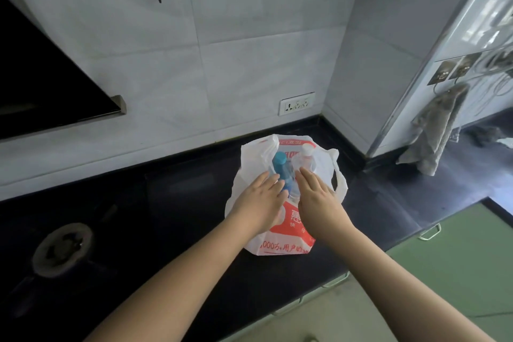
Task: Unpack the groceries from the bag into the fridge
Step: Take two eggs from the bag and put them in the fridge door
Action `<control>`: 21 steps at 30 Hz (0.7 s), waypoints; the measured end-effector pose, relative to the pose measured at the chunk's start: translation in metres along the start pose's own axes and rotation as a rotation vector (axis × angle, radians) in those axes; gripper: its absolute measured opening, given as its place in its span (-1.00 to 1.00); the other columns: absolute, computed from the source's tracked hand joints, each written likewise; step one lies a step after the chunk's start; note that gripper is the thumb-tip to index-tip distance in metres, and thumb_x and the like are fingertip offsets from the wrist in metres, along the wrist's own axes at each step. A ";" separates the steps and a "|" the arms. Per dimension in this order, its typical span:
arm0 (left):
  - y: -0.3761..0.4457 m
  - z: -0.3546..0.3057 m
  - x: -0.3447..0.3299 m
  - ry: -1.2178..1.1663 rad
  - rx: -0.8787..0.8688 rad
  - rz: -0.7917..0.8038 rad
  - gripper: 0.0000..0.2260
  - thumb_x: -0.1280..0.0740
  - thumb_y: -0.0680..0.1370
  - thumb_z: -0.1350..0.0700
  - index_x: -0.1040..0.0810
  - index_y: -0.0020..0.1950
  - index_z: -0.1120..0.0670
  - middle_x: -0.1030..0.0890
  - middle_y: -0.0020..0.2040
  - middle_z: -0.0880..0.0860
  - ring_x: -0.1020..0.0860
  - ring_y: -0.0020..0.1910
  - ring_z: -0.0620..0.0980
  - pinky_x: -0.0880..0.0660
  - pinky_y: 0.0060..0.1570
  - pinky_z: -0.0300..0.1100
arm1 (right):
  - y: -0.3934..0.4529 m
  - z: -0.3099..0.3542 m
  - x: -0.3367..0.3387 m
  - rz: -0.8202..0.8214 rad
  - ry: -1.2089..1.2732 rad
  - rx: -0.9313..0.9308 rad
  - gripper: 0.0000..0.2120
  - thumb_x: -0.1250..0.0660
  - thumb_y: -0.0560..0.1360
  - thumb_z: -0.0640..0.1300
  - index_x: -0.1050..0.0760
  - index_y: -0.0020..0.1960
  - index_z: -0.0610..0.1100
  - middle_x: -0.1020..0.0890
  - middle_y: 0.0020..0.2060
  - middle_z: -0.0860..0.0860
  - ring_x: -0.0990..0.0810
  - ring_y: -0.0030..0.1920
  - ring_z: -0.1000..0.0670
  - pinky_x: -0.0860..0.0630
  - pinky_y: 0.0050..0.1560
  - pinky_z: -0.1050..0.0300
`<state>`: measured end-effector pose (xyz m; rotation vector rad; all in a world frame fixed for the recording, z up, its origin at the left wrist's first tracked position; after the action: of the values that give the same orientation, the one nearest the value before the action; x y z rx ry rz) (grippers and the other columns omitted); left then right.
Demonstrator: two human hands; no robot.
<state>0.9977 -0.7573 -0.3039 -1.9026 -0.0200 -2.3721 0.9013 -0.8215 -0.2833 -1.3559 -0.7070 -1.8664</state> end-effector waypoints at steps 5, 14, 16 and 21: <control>0.009 0.001 -0.011 0.117 0.055 0.094 -0.50 -0.24 0.60 0.02 -0.22 0.52 0.02 -0.18 0.55 0.13 -0.03 0.55 0.14 0.18 0.47 0.11 | 0.006 -0.021 -0.005 0.054 -0.138 0.016 -0.41 -0.06 0.58 -0.22 0.03 0.57 -0.08 -0.04 0.57 -0.02 0.05 0.56 -0.05 0.10 0.52 0.00; -0.003 0.023 -0.010 0.066 0.278 0.078 -0.49 -0.17 0.62 -0.08 -0.16 0.54 -0.01 -0.31 0.49 0.11 -0.20 0.49 0.15 0.16 0.49 0.19 | 0.022 -0.058 -0.001 0.109 -0.295 0.040 -0.45 -0.04 0.61 -0.14 0.02 0.57 -0.06 -0.02 0.57 -0.06 0.07 0.56 -0.08 0.12 0.54 -0.07; -0.007 0.028 -0.011 0.037 0.306 0.072 -0.45 -0.12 0.63 -0.13 -0.06 0.57 -0.01 -0.32 0.48 0.11 -0.23 0.48 0.14 0.10 0.49 0.18 | 0.028 -0.064 0.000 0.106 -0.293 0.038 -0.45 -0.03 0.62 -0.13 0.04 0.57 -0.08 -0.01 0.57 -0.06 0.08 0.56 -0.08 0.14 0.54 -0.05; -0.018 0.037 0.001 0.031 0.367 -0.058 -0.58 -0.08 0.63 -0.15 -0.35 0.42 0.01 -0.51 0.27 0.08 -0.42 0.29 0.09 -0.16 0.39 0.11 | 0.039 -0.066 0.002 0.095 -0.251 0.080 -0.45 -0.01 0.63 -0.12 0.08 0.57 -0.08 0.02 0.57 -0.05 0.10 0.56 -0.08 0.07 0.54 -0.07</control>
<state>1.0319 -0.7372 -0.2938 -1.7119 -0.4782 -2.2388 0.8951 -0.8959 -0.3007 -1.5595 -0.8187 -1.5939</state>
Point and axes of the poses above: each hand's wrist, its own y-axis towards the middle knuckle, its own x-axis out of the back of the hand, z = x × y, the point moved 5 cm from there along y, towards the middle knuckle
